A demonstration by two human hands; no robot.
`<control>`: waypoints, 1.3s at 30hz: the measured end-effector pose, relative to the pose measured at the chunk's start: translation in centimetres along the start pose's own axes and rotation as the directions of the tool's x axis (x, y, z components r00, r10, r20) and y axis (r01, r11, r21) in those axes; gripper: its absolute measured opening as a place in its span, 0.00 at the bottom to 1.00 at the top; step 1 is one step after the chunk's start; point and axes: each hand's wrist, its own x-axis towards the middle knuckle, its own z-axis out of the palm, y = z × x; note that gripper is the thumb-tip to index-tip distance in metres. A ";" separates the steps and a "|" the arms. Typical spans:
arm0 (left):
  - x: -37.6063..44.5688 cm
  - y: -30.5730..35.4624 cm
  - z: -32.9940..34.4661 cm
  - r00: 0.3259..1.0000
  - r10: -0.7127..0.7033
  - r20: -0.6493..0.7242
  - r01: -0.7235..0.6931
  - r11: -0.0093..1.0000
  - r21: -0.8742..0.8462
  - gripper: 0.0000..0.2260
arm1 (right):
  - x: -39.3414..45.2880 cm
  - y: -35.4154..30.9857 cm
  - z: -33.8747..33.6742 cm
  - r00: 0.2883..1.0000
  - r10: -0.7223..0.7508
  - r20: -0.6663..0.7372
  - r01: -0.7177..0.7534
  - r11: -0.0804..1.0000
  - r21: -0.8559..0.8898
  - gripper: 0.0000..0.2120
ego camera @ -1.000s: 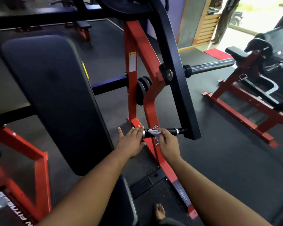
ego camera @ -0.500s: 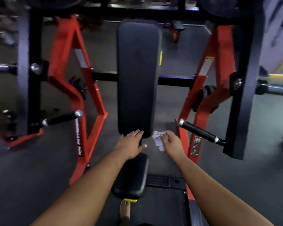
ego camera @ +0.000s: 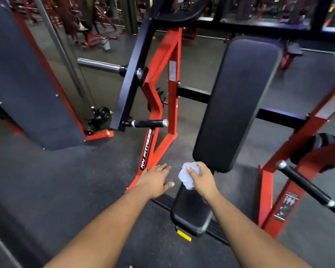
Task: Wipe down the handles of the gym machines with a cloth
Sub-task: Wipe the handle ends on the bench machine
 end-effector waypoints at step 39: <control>21.4 -32.7 -10.3 0.974 0.217 -0.066 -0.180 0.916 0.359 0.31 | 26.0 -6.1 24.0 0.879 -0.470 -0.076 0.371 0.776 -0.509 0.21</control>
